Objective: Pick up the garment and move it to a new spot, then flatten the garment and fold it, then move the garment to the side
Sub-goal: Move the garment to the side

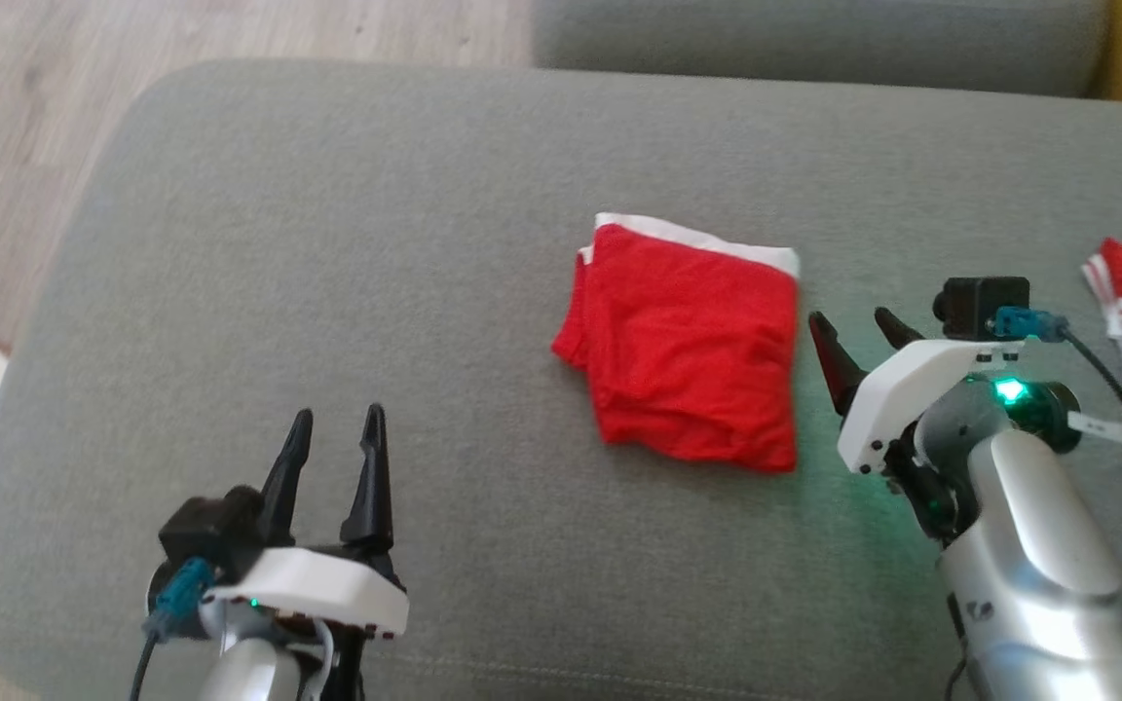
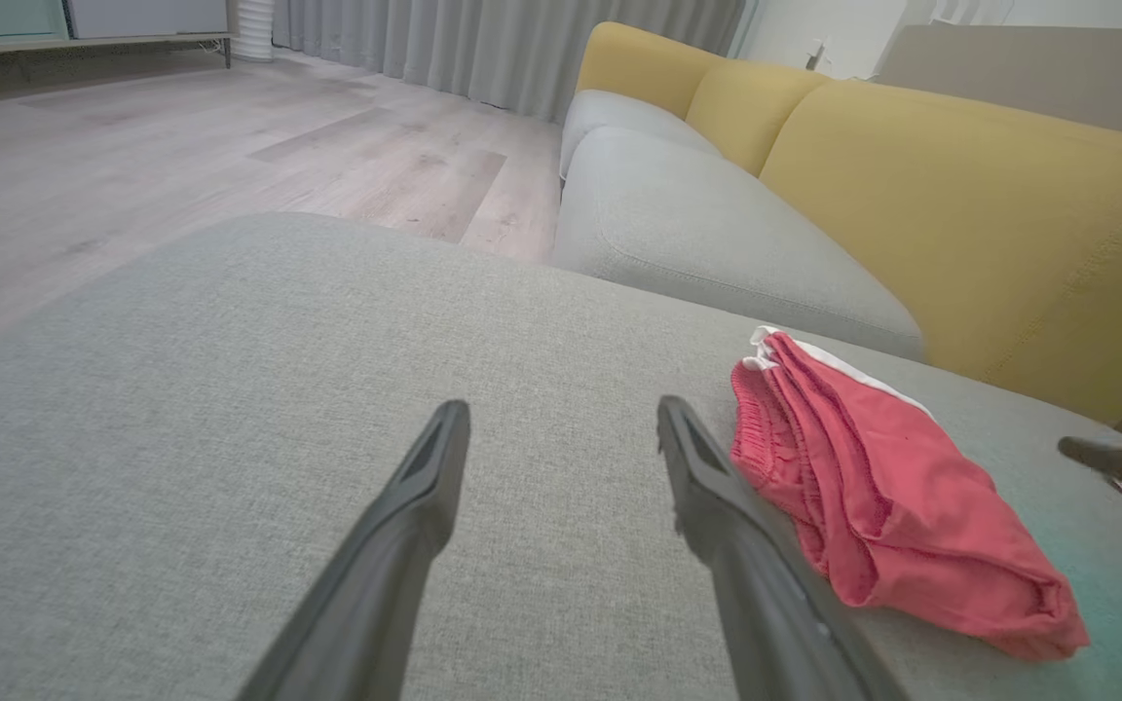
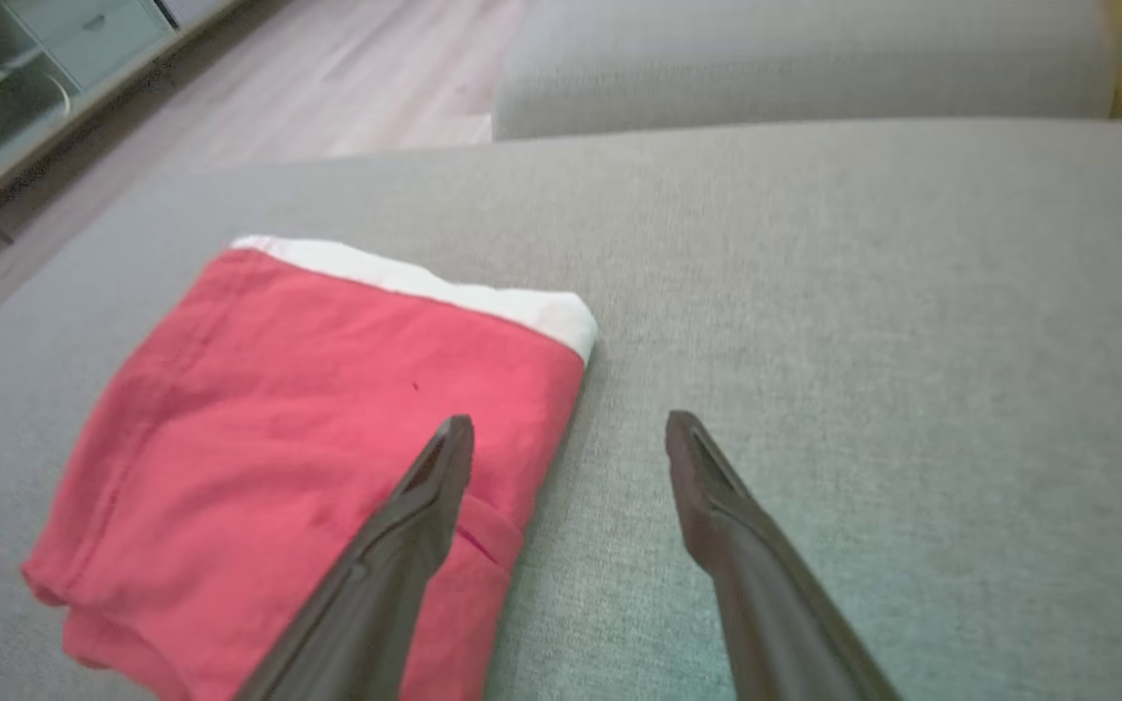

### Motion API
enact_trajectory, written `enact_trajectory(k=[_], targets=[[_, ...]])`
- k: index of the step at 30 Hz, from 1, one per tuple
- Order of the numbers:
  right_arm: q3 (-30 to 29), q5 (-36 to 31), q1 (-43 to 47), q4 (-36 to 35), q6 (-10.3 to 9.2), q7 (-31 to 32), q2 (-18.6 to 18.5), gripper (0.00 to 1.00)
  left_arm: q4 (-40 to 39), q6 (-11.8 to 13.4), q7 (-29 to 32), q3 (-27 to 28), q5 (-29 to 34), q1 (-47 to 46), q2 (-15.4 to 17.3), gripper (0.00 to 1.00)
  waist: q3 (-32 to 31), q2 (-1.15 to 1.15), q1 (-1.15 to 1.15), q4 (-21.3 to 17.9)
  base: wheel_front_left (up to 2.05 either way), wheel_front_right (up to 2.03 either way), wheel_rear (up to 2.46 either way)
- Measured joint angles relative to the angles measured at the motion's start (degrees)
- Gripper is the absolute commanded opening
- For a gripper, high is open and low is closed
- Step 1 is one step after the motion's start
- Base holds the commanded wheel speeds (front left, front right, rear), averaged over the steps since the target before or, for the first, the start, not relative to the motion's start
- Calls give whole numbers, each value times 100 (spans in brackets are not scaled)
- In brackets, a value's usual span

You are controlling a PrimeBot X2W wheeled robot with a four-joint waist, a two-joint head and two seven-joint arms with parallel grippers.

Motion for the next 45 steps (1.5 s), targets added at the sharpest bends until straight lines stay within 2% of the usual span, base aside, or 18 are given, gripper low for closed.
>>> enact_trajectory(k=[13,14,15,16,19,20,26,33,45], targets=[[182,543,-391,1031,0,391,-45,100,-76,55,0,-38,-91,-116,-9,100,333,0,-1,450,0,0,0],[224,601,-436,1069,0,409,-51,97,-76,55,0,-38,-91,-116,-9,100,341,0,-1,461,0,0,0],[290,626,-470,1099,0,411,-57,60,-76,55,0,-40,-91,-117,-9,100,348,0,-1,469,0,0,0],[339,643,-498,1126,0,410,-60,60,-76,56,0,-41,-91,-120,-9,100,353,0,-1,474,0,0,0],[482,694,-541,1216,0,352,-63,6,-78,59,0,-42,-91,-136,-10,100,360,0,-1,471,0,0,0],[517,698,-541,1249,0,308,-63,0,-81,76,0,-42,-91,-143,-10,100,359,0,-1,463,0,0,0],[761,692,-620,1361,0,-11,-94,0,-151,99,0,-75,-91,-153,-11,100,344,0,-1,291,0,0,0],[1057,698,-668,1265,0,-278,-229,0,-277,91,-1,-69,-64,-155,-11,100,342,0,-1,-192,0,0,0],[1430,697,-667,428,0,-342,-586,0,-363,-62,-18,-11,197,-291,-11,100,524,0,-1,-1828,0,0,0]])
